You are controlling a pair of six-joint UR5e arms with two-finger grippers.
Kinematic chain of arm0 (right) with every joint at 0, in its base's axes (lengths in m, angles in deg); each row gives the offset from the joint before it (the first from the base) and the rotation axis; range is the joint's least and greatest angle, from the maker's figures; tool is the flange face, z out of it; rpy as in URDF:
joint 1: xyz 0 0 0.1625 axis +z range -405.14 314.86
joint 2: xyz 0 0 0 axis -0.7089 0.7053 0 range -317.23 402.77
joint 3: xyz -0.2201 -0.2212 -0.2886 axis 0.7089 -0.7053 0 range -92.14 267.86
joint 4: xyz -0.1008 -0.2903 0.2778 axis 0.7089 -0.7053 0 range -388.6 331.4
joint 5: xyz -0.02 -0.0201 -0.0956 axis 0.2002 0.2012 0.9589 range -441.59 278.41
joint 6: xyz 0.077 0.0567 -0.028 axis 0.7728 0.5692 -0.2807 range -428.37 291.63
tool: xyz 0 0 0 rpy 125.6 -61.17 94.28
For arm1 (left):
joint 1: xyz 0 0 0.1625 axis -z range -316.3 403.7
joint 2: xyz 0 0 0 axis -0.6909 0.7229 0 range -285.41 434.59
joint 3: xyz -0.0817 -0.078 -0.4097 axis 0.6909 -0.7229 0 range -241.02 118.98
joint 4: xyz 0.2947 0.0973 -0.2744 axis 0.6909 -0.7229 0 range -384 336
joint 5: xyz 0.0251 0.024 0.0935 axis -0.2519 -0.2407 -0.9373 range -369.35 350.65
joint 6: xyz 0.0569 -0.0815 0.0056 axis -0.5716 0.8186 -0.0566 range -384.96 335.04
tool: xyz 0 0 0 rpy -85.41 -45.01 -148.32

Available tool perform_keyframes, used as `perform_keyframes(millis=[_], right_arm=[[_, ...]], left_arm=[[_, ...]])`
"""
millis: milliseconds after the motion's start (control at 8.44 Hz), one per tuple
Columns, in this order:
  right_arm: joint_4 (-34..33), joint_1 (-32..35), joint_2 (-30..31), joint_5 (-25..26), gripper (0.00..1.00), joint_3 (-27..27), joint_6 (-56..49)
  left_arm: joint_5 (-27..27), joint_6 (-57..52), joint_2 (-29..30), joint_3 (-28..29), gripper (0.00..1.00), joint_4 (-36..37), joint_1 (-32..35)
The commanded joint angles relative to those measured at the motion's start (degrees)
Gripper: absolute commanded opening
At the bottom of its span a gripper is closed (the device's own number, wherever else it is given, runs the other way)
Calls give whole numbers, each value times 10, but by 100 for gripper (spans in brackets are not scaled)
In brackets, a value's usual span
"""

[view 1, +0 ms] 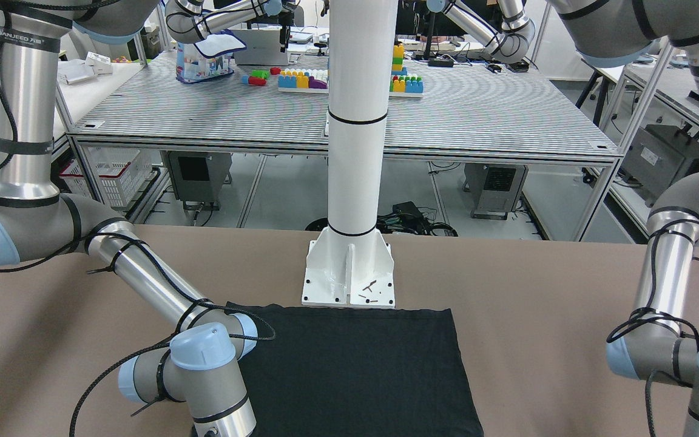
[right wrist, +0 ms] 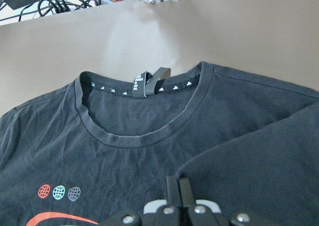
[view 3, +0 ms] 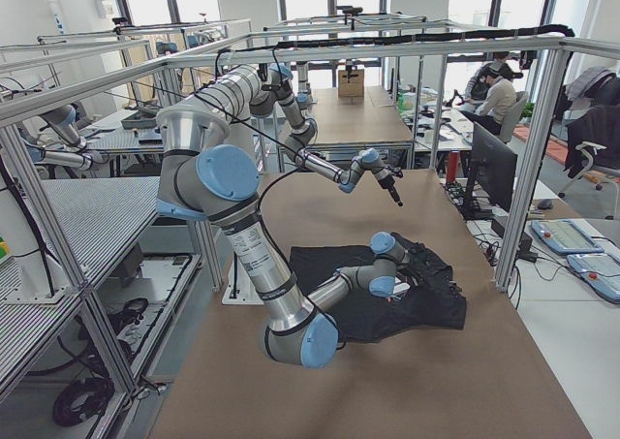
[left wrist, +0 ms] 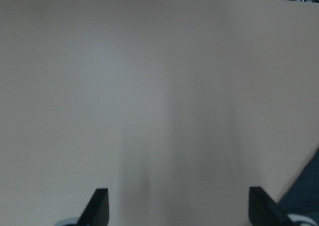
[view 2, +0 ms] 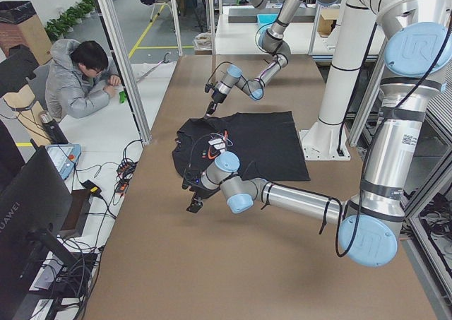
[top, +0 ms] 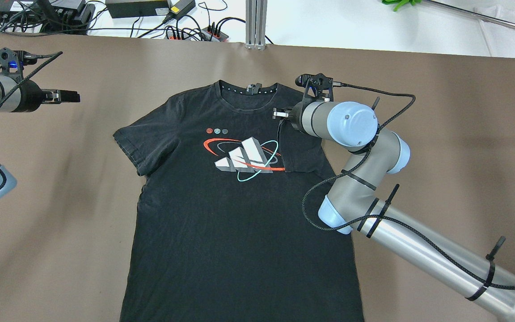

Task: Fold clothes
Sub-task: 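Grasp the sleeve nearest the right gripper and lift it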

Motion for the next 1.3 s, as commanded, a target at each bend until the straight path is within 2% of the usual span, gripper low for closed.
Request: perform_keyframes(millis=[0, 118, 237, 711, 829, 948, 1184], right_arm=[[1, -1, -6, 12, 0, -9, 0], [1, -1, -6, 16, 89, -9, 0], [3, -1, -5, 20, 94, -8, 0], [4, -1, -8, 15, 94, -1, 33], [4, 0, -7, 14, 94, 3, 34], [2, 0, -1, 13, 94, 13, 34], [1, 0, 6, 12, 94, 19, 33]], left_arm=[[0, 0, 3, 4, 100, 0, 0], [0, 0, 3, 5, 100, -1, 0], [0, 0, 3, 5, 100, -1, 0], [1, 3, 3, -3, 100, -3, 0], [4, 26, 3, -6, 100, -30, -1], [6, 69, 3, -4, 100, -65, -16], [-22, 83, 2, -4, 100, -74, -64]])
